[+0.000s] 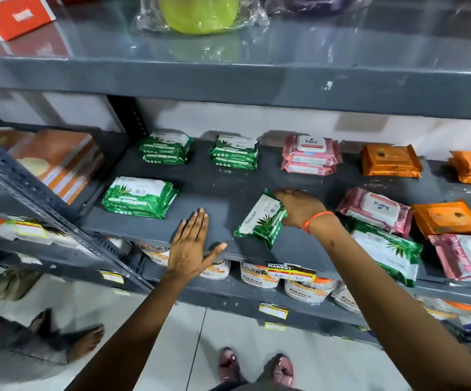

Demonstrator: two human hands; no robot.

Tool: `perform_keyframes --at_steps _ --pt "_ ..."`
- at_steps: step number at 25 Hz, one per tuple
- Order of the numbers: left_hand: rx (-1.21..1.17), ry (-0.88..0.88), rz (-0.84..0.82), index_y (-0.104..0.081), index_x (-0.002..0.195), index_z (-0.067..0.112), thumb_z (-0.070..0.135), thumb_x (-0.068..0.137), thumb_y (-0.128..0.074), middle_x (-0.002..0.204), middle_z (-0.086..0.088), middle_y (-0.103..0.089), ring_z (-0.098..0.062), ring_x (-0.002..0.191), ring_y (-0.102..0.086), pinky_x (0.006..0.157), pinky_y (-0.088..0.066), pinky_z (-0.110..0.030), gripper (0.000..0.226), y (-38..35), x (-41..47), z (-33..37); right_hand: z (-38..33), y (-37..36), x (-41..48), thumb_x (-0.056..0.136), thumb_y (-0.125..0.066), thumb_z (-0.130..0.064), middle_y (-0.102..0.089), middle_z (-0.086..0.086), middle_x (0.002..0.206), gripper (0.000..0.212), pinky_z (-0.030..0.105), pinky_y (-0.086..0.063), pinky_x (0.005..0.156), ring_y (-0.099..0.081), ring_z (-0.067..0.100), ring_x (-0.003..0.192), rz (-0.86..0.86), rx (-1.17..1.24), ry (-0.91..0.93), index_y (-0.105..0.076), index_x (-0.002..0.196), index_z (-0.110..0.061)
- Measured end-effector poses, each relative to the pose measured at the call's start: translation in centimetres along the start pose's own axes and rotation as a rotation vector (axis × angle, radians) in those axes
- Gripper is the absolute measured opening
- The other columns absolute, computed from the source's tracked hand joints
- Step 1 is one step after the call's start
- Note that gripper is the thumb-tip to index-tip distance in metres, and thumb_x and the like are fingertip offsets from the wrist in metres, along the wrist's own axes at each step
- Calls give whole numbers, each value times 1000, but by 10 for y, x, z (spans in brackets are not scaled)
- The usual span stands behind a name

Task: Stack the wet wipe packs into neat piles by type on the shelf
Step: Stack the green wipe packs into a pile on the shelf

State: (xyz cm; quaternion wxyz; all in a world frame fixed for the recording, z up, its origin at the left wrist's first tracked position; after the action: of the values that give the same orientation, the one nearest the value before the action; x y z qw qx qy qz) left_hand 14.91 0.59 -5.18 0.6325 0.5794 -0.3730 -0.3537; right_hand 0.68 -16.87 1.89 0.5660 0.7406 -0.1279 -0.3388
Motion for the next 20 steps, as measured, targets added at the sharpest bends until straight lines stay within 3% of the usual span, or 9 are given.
perform_keyframes --at_steps 2,3,4,5,6,8,10,14,20 --pt "22 -34 -23 -18 147 6 81 78 -5 156 -12 -21 -24 144 -23 118 -20 -42 103 -1 0 1 -9 -11 -5 81 -69 -11 -14 7 161 88 36 -24 119 -20 29 146 -155 -82 50 -15 151 -16" --pt "32 -47 -35 -17 147 5 84 75 -9 156 -12 -20 -24 144 -22 119 -19 -41 107 -1 -1 0 -10 -12 -1 83 -67 -9 -24 13 157 77 31 -31 114 -28 32 141 -175 -118 12 -25 147 -7" --pt "50 -62 -35 -17 147 5 86 73 -12 156 -12 -19 -24 144 -21 119 -17 -40 110 -2 -1 0 -18 -8 4 86 -63 -6 -44 21 139 49 24 -41 102 -44 35 125 -191 -172 15 -42 129 6" --pt "65 -71 -37 -16 147 5 88 70 -15 157 -12 -19 -24 144 -21 118 -14 -39 114 -2 0 -1 -25 -4 0 89 -59 -5 -54 21 112 21 22 -44 90 -49 35 106 -222 -159 13 -51 101 9" --pt "74 -72 -41 -16 147 5 90 68 -17 157 -12 -18 -24 145 -20 117 -11 -37 116 -2 0 -4 -30 -4 1 88 -62 -10 -56 13 106 15 25 -42 91 -48 34 105 -200 -130 18 -55 97 1" --pt "75 -58 -44 -13 148 5 92 65 -17 158 -11 -15 -23 145 -17 119 -9 -36 120 -1 1 -10 -40 -13 12 76 -75 -31 -50 9 138 66 32 -33 111 -40 29 131 -115 -61 137 -48 133 -11" --pt "71 -40 -46 -8 148 6 94 63 -14 158 -10 -10 -23 146 -13 121 -9 -37 122 -1 0 -16 -56 -19 22 70 -76 -45 -44 4 147 86 35 -31 115 -37 26 136 -27 49 232 -37 144 -22" --pt "48 2 -48 -6 148 5 94 62 -11 158 -13 -5 -26 146 -9 121 -9 -41 124 -2 -3 -25 -75 -34 34 79 -64 -53 -34 -4 154 80 43 -23 121 -29 24 142 141 99 221 -30 147 -28" --pt "49 19 -52 -15 146 -1 92 64 -18 156 -17 -15 -29 144 -19 118 -18 -46 124 -2 -4 -27 -91 -36 42 81 -61 -54 -31 -6 155 78 46 -12 122 -24 24 144 197 147 147 -29 148 -30"
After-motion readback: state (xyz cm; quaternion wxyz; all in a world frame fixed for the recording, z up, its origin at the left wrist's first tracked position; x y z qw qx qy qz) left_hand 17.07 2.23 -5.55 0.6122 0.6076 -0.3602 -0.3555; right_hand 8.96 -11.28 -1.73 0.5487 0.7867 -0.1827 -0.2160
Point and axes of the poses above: each hand's wrist, its own x-axis towards the middle knuckle, its own y-axis out of the back of the hand, z = x × y, the point moved 9 cm from there along x, towards the middle knuckle
